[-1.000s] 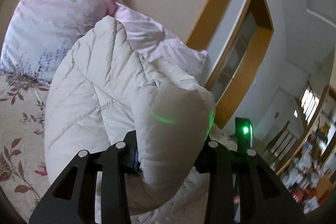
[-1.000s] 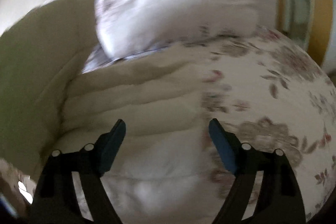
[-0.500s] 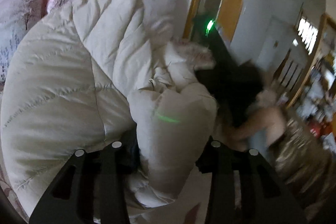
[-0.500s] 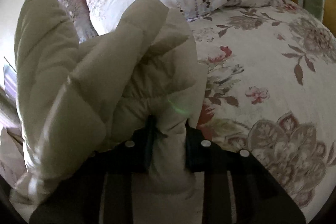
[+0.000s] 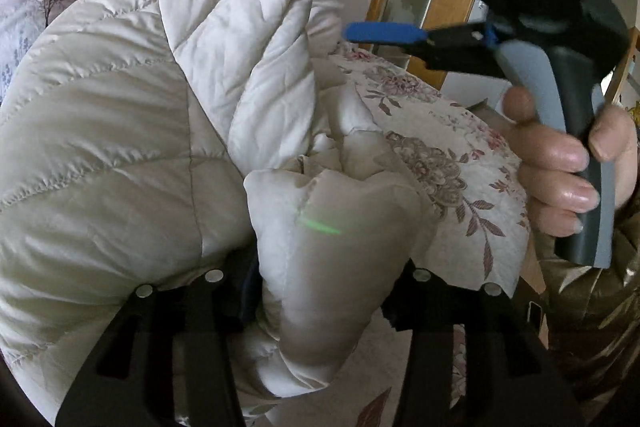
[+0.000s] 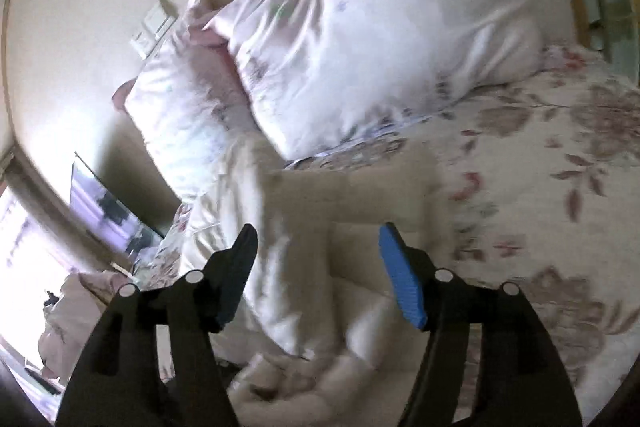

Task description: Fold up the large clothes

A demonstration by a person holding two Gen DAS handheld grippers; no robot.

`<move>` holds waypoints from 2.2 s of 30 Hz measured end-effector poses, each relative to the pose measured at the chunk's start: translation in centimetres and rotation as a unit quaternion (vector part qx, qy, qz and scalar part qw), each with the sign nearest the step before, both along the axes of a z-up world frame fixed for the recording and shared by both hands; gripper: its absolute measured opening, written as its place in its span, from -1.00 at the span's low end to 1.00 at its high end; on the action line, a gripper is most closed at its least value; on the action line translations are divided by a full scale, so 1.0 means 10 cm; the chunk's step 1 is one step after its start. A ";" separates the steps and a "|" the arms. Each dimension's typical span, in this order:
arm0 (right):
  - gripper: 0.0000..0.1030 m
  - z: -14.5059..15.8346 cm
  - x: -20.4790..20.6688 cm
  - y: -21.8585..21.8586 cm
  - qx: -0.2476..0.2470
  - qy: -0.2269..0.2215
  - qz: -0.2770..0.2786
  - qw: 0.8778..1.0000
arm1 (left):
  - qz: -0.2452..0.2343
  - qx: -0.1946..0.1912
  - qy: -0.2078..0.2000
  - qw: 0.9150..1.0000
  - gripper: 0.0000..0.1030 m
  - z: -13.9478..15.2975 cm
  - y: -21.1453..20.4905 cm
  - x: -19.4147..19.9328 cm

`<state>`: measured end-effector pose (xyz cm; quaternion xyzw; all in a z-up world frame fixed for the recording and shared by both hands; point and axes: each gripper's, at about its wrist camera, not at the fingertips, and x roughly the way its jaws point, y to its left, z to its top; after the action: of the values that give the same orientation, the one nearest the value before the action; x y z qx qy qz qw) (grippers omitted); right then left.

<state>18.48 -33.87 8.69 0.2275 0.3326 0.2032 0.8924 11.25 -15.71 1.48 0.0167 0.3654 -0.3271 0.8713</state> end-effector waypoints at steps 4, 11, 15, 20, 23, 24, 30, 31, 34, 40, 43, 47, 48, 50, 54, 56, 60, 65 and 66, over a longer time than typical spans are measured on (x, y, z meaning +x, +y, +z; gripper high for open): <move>0.18 -0.01 0.17 0.21 0.010 0.016 0.022 1.000 | 0.000 0.001 0.001 1.000 -0.05 0.00 -0.04 -0.04; -0.69 -0.13 0.31 0.31 -0.045 0.023 -0.011 0.999 | -0.017 -0.017 0.004 1.000 0.00 0.09 0.02 -0.09; -0.69 -0.26 0.37 0.21 -0.035 0.036 -0.024 0.998 | -0.036 -0.056 0.008 0.998 0.04 0.39 0.28 -0.20; -0.68 -0.32 0.43 0.16 -0.035 0.043 -0.025 0.998 | 0.037 -0.075 -0.074 0.994 0.31 0.89 0.88 -0.15; -0.68 -0.34 0.46 0.16 -0.034 0.045 -0.022 0.998 | 0.108 -0.049 -0.081 0.990 0.31 0.97 1.16 0.15; -0.68 -0.34 0.47 0.15 -0.032 0.046 -0.021 0.998 | 0.125 -0.040 -0.079 0.988 0.30 0.96 1.22 0.25; -0.68 -0.40 0.50 0.11 -0.017 0.047 -0.023 0.998 | 0.176 0.002 -0.052 0.983 0.30 0.74 1.36 0.68; -0.68 -0.41 0.50 0.10 -0.017 0.047 -0.025 0.998 | 0.179 0.003 -0.046 0.983 0.30 0.72 1.37 0.73; -0.68 -0.43 0.51 0.07 -0.021 0.046 -0.035 0.998 | 0.183 0.007 -0.038 0.982 0.30 0.64 1.38 0.78; -0.68 -0.51 0.56 0.04 -0.041 0.053 -0.055 0.996 | 0.177 0.014 -0.033 0.984 0.31 0.56 1.32 0.85; -0.68 -0.57 0.60 0.02 -0.049 0.064 -0.066 0.995 | 0.173 0.016 -0.026 0.984 0.31 0.52 1.31 0.89; -0.68 -0.64 0.64 0.00 -0.053 0.075 -0.071 0.993 | 0.168 0.016 -0.014 0.986 0.31 0.43 1.29 0.96; -0.68 -0.66 0.64 -0.01 -0.054 0.078 -0.072 0.993 | 0.167 0.016 -0.011 0.986 0.32 0.41 1.28 0.98; -0.69 -0.69 0.66 -0.03 -0.053 0.083 -0.073 0.992 | 0.163 0.015 -0.004 0.986 0.32 0.36 1.26 1.02; -0.71 -0.76 0.68 -0.08 -0.045 0.094 -0.073 0.992 | 0.156 0.016 0.012 0.987 0.33 0.25 1.23 1.09; -0.70 -0.79 0.70 -0.10 -0.038 0.099 -0.073 0.992 | 0.154 0.017 0.020 0.988 0.34 0.20 1.21 1.13; -0.59 -0.75 0.67 -0.12 -0.032 0.098 -0.065 0.993 | 0.153 0.018 0.029 0.988 0.36 0.15 1.20 1.16; 0.14 -0.55 0.39 -0.33 0.013 0.078 -0.057 0.995 | 0.152 0.011 0.036 0.988 0.38 0.14 1.24 1.17; 0.26 -0.52 0.32 -0.37 0.029 0.074 -0.049 0.996 | 0.152 0.010 0.038 0.988 0.38 0.14 1.25 1.17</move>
<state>21.67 -37.61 3.47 0.2840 0.3797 0.1519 0.8672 22.95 -3.26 2.89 -0.0426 0.3994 -0.1876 0.8964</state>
